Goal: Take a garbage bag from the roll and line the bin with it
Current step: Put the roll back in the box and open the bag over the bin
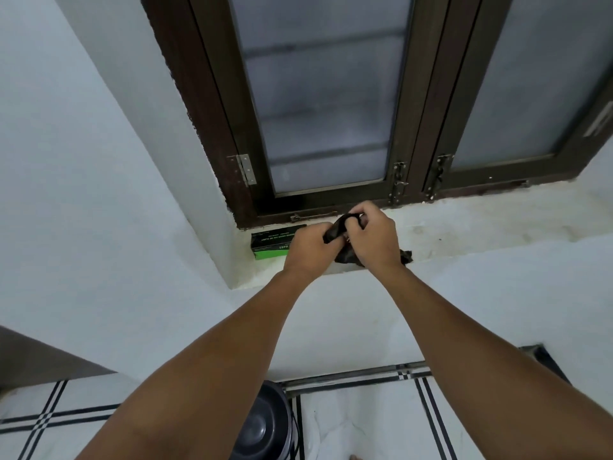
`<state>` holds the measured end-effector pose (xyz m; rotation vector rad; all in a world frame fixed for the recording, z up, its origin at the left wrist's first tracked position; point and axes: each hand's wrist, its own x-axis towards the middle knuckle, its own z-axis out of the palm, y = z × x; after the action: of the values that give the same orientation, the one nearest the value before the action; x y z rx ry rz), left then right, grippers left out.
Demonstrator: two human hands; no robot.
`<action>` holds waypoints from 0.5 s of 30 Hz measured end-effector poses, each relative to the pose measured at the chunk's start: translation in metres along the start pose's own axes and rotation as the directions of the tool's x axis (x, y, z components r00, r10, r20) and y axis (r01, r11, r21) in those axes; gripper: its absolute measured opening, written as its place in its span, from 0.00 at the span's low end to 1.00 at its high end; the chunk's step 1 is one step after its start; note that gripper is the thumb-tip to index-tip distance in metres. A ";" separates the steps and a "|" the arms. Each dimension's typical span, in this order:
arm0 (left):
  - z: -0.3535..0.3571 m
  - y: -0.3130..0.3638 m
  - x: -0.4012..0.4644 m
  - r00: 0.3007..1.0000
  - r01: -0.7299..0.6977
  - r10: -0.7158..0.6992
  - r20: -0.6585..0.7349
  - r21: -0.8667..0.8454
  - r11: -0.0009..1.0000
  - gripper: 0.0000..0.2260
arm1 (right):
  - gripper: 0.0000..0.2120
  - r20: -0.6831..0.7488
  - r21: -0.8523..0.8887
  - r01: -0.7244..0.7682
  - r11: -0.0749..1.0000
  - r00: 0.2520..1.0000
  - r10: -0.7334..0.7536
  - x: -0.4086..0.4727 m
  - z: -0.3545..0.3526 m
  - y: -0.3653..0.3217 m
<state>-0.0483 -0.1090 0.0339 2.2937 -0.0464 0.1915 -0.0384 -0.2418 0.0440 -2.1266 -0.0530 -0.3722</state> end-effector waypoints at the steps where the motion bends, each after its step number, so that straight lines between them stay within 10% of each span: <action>1: -0.007 0.002 -0.006 0.999 0.029 -0.031 -0.021 -0.076 0.997 0.07 | 0.04 -0.001 0.020 0.000 1.000 1.000 0.000 -0.007 -0.003 -0.005; 8: -0.078 -0.006 -0.052 0.966 0.146 -0.233 -0.113 -0.506 0.850 0.10 | 0.05 0.215 -0.189 0.038 0.981 0.977 0.003 -0.077 0.005 -0.042; 15: -0.134 -0.053 -0.117 0.788 0.270 -0.597 -0.148 -0.789 0.552 0.12 | 0.07 0.217 -0.151 -0.204 0.967 0.948 0.234 -0.151 0.032 -0.055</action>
<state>-0.1751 0.0231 0.0652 1.3307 0.5879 0.3095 -0.1844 -0.1687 0.0292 -2.2660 0.0735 0.0086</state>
